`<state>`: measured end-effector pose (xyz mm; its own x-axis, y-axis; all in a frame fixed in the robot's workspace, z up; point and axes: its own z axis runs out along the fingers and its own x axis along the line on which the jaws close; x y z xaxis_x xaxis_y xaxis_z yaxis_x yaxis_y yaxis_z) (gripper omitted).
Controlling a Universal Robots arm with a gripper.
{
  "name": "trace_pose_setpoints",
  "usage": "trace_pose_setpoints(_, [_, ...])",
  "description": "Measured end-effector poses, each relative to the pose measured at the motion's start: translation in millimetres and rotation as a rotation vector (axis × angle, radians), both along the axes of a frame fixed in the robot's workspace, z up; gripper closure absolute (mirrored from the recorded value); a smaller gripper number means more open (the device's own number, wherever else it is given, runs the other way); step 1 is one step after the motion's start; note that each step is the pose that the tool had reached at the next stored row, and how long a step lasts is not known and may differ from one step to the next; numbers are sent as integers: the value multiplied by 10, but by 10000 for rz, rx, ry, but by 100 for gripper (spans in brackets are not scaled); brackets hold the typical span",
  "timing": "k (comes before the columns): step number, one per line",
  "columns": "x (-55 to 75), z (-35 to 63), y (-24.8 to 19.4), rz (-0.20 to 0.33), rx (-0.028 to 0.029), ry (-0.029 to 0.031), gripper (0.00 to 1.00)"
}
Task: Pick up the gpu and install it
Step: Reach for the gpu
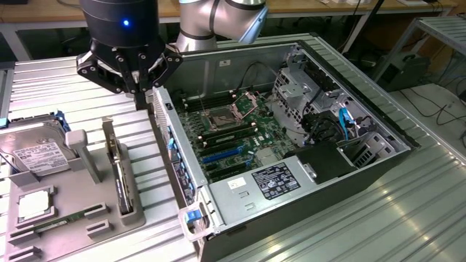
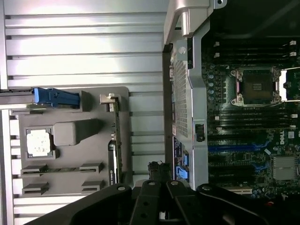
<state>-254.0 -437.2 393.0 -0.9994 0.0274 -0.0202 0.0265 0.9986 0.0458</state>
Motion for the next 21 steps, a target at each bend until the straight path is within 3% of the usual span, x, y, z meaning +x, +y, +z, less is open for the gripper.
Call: trace_pose_setpoints(21, [-193,-1,-43,240,1,1,89])
